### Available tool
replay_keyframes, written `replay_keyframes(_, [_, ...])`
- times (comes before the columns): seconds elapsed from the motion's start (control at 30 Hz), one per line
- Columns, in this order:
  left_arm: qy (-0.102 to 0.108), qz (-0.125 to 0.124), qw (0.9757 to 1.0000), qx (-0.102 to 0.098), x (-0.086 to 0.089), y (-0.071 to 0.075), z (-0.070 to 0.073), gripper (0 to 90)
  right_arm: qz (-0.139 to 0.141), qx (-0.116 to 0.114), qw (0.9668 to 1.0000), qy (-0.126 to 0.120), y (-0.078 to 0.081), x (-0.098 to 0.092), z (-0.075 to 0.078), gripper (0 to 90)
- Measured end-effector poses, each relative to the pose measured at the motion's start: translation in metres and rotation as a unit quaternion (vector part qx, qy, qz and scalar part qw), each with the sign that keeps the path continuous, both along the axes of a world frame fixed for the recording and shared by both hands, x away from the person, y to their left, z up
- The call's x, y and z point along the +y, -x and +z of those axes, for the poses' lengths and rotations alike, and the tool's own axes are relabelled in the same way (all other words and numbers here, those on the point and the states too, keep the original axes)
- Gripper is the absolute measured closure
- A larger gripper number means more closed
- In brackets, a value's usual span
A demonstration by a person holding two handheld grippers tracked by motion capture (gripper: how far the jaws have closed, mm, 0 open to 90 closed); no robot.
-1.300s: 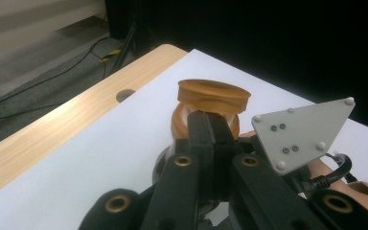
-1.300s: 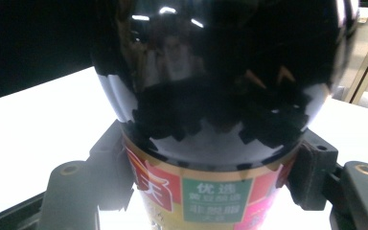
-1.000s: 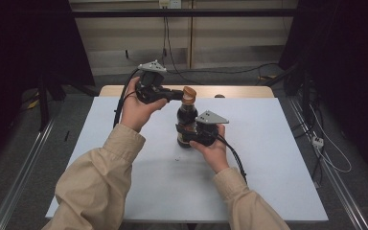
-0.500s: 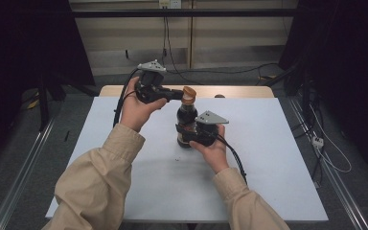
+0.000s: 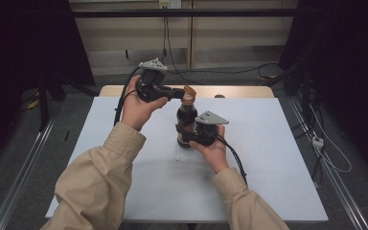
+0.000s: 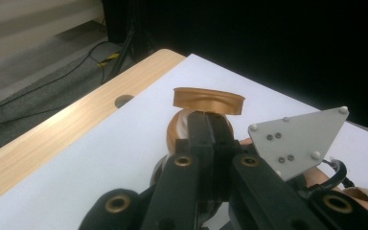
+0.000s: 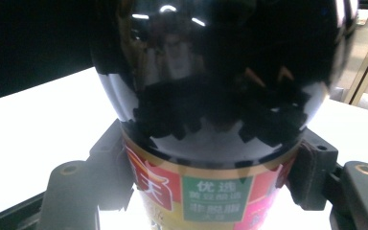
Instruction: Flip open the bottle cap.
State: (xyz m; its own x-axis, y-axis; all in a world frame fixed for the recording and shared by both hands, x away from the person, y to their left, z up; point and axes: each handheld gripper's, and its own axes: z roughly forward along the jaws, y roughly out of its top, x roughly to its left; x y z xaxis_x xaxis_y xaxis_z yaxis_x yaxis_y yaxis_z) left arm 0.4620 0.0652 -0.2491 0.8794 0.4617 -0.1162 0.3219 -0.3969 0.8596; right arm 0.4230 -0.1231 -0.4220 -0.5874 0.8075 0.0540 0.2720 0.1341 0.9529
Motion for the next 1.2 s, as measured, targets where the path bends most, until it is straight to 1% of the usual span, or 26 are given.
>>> replay_keyframes(0.03, [0.004,0.001,1.0000,0.000,-0.0004,0.0004,0.0002,90.0,0.000,0.000,1.0000,0.000,0.0001,0.0000,0.0000,30.6])
replay_keyframes(0.13, [0.006,0.000,1.0000,0.001,0.0000,-0.0003,0.0010,90.0,0.000,-0.001,1.0000,0.001,0.0002,0.0003,-0.0001,30.6])
replay_keyframes(0.4, [0.007,0.001,1.0000,0.002,-0.0002,-0.0010,0.0011,90.0,0.000,0.000,1.0000,-0.001,-0.0002,0.0001,-0.0003,30.6])
replay_keyframes(0.47, [0.003,0.002,1.0000,0.000,-0.0005,-0.0013,0.0019,90.0,0.000,0.000,1.0000,-0.001,-0.0002,0.0002,-0.0003,30.6])
replay_keyframes(0.53, [0.008,0.001,1.0000,0.001,-0.0013,-0.0014,0.0028,90.0,0.000,-0.001,1.0000,0.000,-0.0004,0.0002,-0.0003,30.6])
replay_keyframes(0.57, [0.006,0.003,1.0000,-0.001,-0.0019,-0.0014,0.0036,90.0,0.000,-0.001,1.0000,0.001,-0.0001,0.0005,-0.0002,30.6])
replay_keyframes(0.7, [0.009,0.001,1.0000,-0.001,-0.0044,-0.0021,0.0050,90.0,0.000,-0.001,1.0000,0.001,0.0001,0.0003,-0.0002,30.6])
replay_keyframes(0.9, [0.004,0.000,1.0000,-0.002,-0.0041,-0.0018,0.0059,90.0,0.000,-0.001,1.0000,0.002,0.0001,0.0005,-0.0002,30.5])
replay_keyframes(1.2, [0.006,0.002,1.0000,-0.002,-0.0061,-0.0024,0.0062,90.0,0.000,-0.002,1.0000,0.002,0.0001,0.0006,-0.0003,30.5])
